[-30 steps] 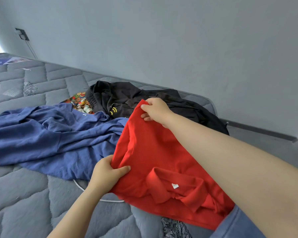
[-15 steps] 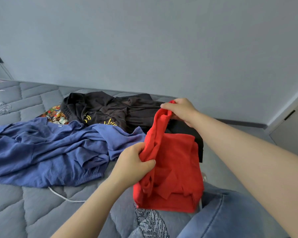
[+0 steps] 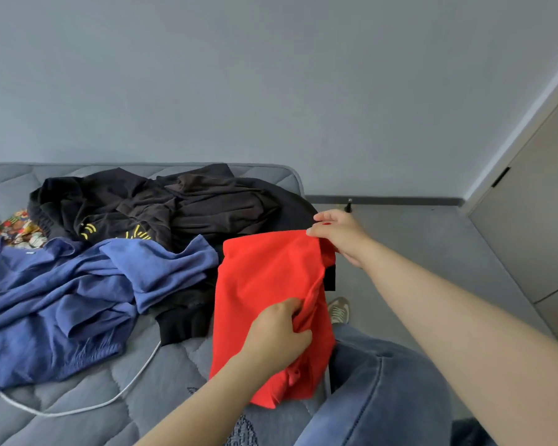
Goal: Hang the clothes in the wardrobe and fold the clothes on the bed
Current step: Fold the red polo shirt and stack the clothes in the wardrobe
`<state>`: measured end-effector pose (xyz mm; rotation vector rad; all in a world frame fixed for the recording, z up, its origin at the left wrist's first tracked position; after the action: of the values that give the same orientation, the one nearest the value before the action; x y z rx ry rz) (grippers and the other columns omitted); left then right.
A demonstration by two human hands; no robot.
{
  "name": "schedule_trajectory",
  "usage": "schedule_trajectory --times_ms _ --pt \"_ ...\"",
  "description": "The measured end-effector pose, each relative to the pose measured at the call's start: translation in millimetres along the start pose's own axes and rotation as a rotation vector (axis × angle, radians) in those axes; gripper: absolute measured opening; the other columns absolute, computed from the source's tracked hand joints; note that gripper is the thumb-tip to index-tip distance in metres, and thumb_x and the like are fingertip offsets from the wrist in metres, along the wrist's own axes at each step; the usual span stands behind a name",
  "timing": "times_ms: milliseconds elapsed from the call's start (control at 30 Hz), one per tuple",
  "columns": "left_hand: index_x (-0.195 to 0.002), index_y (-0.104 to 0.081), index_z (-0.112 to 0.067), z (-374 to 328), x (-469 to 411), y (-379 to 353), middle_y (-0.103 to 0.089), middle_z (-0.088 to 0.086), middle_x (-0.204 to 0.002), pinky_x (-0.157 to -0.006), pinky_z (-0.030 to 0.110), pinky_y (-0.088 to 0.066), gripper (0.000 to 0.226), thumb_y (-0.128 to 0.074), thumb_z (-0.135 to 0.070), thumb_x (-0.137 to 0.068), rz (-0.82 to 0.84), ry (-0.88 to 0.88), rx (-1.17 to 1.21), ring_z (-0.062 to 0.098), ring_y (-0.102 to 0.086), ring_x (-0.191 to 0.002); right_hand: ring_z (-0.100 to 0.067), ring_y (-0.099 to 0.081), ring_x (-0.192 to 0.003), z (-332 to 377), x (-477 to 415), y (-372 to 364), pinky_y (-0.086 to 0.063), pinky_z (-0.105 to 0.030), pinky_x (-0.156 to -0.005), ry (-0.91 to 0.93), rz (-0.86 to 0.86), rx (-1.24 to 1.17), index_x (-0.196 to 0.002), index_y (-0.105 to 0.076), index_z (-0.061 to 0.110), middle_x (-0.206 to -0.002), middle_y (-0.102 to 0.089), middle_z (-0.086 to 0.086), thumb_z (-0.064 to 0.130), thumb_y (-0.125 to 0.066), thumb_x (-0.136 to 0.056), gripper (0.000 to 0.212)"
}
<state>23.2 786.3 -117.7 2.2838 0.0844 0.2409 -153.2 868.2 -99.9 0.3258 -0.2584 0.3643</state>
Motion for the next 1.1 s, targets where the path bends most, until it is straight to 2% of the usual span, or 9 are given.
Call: schedule_trajectory --times_ms 167,267,367,533,600,733,833,1000,1100 --pt "-0.098 -0.063 -0.016 22.4 -15.4 -37.7 -0.066 -0.004 -0.083 -0.075 0.023 -0.048 0.023 -0.068 -0.034 -0.085 0.130 0.127 0.201 0.013 -0.064 -0.081 -0.025 -0.057 -0.115 -50.4 -21.5 -1.3 -0.045 -0.041 -0.103 -0.104 0.035 0.005 -0.141 -0.039 0.016 -0.128 -0.053 -0.010 0.003 -0.068 -0.078 0.071" --pt "-0.087 -0.064 -0.012 36.1 -17.8 -43.7 -0.063 0.004 -0.075 -0.066 0.035 -0.060 0.006 -0.064 -0.017 -0.089 0.168 0.241 0.484 0.019 -0.069 -0.070 -0.025 -0.059 -0.113 -77.1 -26.1 -4.2 -0.046 -0.045 -0.102 -0.158 0.033 0.083 -0.137 -0.041 0.014 -0.123 -0.058 -0.009 0.019 -0.073 -0.080 0.065" --pt "-0.082 -0.064 -0.017 46.3 -27.5 -12.7 -0.063 -0.003 -0.069 -0.060 0.038 -0.059 0.012 -0.062 -0.007 -0.087 -0.008 0.165 0.457 0.018 -0.069 -0.063 -0.025 -0.062 -0.105 -85.8 -27.4 -7.3 -0.050 -0.043 -0.095 -0.140 0.013 0.192 -0.116 -0.058 0.008 -0.112 -0.065 -0.008 0.028 -0.069 -0.086 0.038" --pt "-0.086 -0.065 -0.025 61.2 -47.7 58.5 -0.064 -0.008 -0.082 -0.066 0.011 -0.044 0.015 -0.071 -0.013 -0.080 -0.366 0.036 0.165 0.005 -0.059 -0.071 -0.033 -0.064 -0.090 -52.4 -36.5 -2.6 -0.049 -0.036 -0.076 0.096 -0.178 0.189 -0.098 -0.064 -0.006 -0.098 -0.068 -0.021 0.017 -0.054 -0.095 0.025" --pt "-0.097 -0.065 -0.019 71.4 -51.7 75.4 -0.060 -0.002 -0.091 -0.078 0.022 -0.048 0.019 -0.074 -0.020 -0.079 -0.477 0.069 0.056 0.011 -0.058 -0.080 -0.025 -0.060 -0.081 -47.0 -37.7 -4.6 -0.043 -0.031 -0.067 0.116 -0.211 0.207 -0.093 -0.064 -0.002 -0.092 -0.068 -0.016 0.017 -0.053 -0.097 0.022" --pt "-0.105 -0.059 -0.005 117.6 -73.6 85.1 -0.059 0.012 -0.105 -0.089 0.043 -0.044 0.049 -0.064 -0.049 -0.084 -0.491 0.399 0.029 0.032 -0.054 -0.105 -0.030 -0.062 -0.096 -78.0 -36.6 -9.2 -0.047 -0.038 -0.083 -0.051 -0.234 0.148 -0.102 -0.066 -0.001 -0.102 -0.068 -0.015 0.023 -0.054 -0.097 0.027" --pt "-0.083 -0.060 0.001 146.4 -96.6 83.5 -0.060 0.013 -0.080 -0.068 0.037 -0.041 0.055 -0.057 -0.053 -0.087 -0.318 0.600 0.124 0.033 -0.061 -0.083 -0.021 -0.059 -0.101 -95.0 -31.7 -12.3 -0.045 -0.033 -0.087 -0.139 -0.214 0.071 -0.114 -0.063 0.007 -0.108 -0.064 -0.004 0.034 -0.056 -0.095 0.034" --pt "-0.057 -0.060 -0.015 148.9 -115.9 105.7 -0.052 -0.005 -0.049 -0.046 0.024 -0.035 0.034 -0.075 -0.033 -0.080 -0.400 0.429 0.413 0.009 -0.041 -0.044 -0.022 -0.063 -0.103 -93.8 -27.3 -13.2 -0.049 -0.039 -0.095 -0.115 -0.152 0.068 -0.114 -0.066 0.006 -0.110 -0.068 -0.006 0.026 -0.057 -0.096 0.029" --pt "-0.066 -0.070 -0.025 147.7 -124.4 128.7 -0.065 -0.003 -0.060 -0.056 0.025 -0.046 0.017 -0.074 -0.033 -0.080 -0.504 0.351 0.416 0.010 -0.053 -0.052 -0.024 -0.064 -0.095 -85.9 -25.7 -10.3 -0.049 -0.036 -0.086 -0.051 -0.211 0.088 -0.105 -0.067 0.005 -0.101 -0.068 -0.009 0.021 -0.055 -0.097 0.021"
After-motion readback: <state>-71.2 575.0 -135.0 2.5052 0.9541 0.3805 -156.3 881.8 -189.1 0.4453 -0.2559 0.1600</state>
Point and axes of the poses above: each hand's wrist, its own x-axis away from the middle knuckle, its own y-axis out of the back of the hand, z = x × y, the point moved 9 cm from there along -x, towards the middle knuckle
